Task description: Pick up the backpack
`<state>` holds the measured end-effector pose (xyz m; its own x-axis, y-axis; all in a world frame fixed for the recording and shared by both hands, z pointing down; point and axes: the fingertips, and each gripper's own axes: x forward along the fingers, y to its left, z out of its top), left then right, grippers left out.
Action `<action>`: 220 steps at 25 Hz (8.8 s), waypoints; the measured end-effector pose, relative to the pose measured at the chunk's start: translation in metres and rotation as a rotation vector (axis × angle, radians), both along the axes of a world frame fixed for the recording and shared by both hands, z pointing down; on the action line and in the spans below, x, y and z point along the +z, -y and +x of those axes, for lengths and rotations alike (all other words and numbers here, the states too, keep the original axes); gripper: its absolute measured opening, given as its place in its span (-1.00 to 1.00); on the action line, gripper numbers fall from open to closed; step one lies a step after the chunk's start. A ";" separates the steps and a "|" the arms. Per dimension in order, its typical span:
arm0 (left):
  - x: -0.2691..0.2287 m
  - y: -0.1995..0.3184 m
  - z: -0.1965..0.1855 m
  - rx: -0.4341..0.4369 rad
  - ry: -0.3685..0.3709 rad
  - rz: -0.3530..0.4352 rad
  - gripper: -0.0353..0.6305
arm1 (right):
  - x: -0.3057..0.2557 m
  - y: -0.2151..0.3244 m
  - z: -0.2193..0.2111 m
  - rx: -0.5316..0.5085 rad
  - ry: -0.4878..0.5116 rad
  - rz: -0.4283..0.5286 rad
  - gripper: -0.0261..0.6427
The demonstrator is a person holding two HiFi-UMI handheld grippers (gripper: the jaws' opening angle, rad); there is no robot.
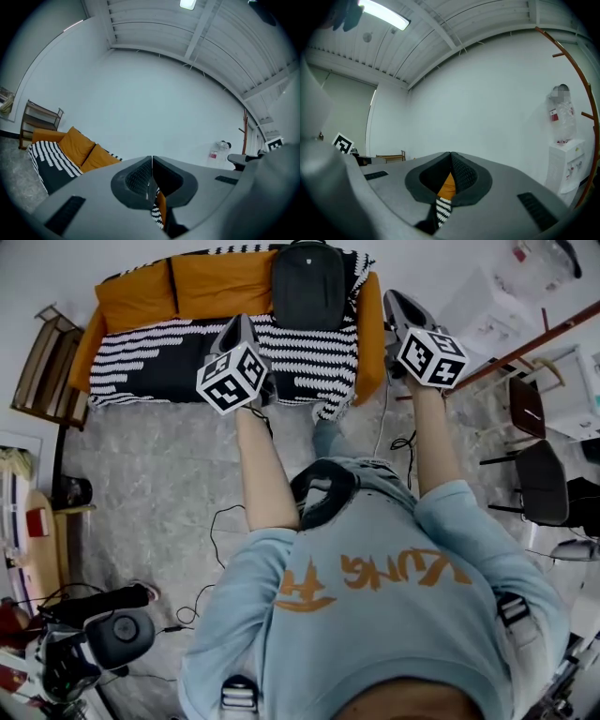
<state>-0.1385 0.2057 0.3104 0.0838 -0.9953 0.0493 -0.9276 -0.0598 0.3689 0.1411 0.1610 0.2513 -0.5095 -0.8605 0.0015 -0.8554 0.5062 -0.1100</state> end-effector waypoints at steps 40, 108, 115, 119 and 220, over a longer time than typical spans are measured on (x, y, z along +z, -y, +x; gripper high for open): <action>0.119 0.416 0.060 0.118 0.166 -0.365 -0.82 | 0.158 0.446 -0.001 0.021 -0.088 -0.284 -0.93; 0.376 0.582 -0.005 0.285 0.088 -0.737 -0.82 | 0.400 0.551 -0.014 0.204 -0.124 -0.779 -0.93; 0.394 0.619 -0.032 0.332 0.083 -0.731 -0.82 | 0.421 0.580 -0.026 0.236 -0.109 -0.782 -0.92; 0.411 0.638 -0.047 0.324 0.083 -0.735 -0.75 | 0.437 0.595 -0.031 0.224 -0.103 -0.798 -0.63; -0.033 0.442 -0.053 -0.101 0.181 -0.061 -0.66 | 0.022 0.492 -0.065 -0.145 -0.032 -0.210 -0.80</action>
<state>-0.1920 -0.2360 0.2777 -0.0322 -0.9929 0.1147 -0.9790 0.0544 0.1963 0.0765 -0.3314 0.2732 -0.6247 -0.7572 0.1906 -0.7799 0.5930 -0.2002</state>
